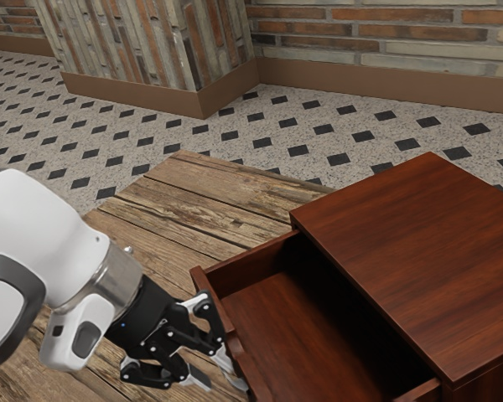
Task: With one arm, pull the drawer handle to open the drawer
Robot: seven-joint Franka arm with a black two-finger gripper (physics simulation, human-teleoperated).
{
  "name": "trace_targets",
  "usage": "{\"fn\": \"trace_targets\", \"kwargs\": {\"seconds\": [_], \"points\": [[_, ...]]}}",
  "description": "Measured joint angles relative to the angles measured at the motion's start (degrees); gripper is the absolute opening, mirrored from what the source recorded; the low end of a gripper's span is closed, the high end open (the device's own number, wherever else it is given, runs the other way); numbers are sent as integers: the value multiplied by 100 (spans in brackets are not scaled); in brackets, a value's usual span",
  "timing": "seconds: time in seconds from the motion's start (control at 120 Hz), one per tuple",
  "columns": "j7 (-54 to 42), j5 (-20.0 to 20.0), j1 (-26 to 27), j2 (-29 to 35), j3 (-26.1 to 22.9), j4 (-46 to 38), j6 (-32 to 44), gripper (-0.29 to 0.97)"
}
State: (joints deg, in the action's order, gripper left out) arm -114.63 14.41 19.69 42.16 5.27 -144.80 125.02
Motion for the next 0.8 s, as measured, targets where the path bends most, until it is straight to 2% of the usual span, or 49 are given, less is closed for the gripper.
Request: {"fn": "trace_targets", "kwargs": {"seconds": [0.275,0.508,0.625,0.8], "points": [[-17,-11,-7,139,159,90,-76,17],[-4,-289,-293,-32,280,1050,-647,17],[242,-939,-295,-738,256,2400,-1429,21],[860,-1656,-388,-2626,242,4917,-3058,46]]}}
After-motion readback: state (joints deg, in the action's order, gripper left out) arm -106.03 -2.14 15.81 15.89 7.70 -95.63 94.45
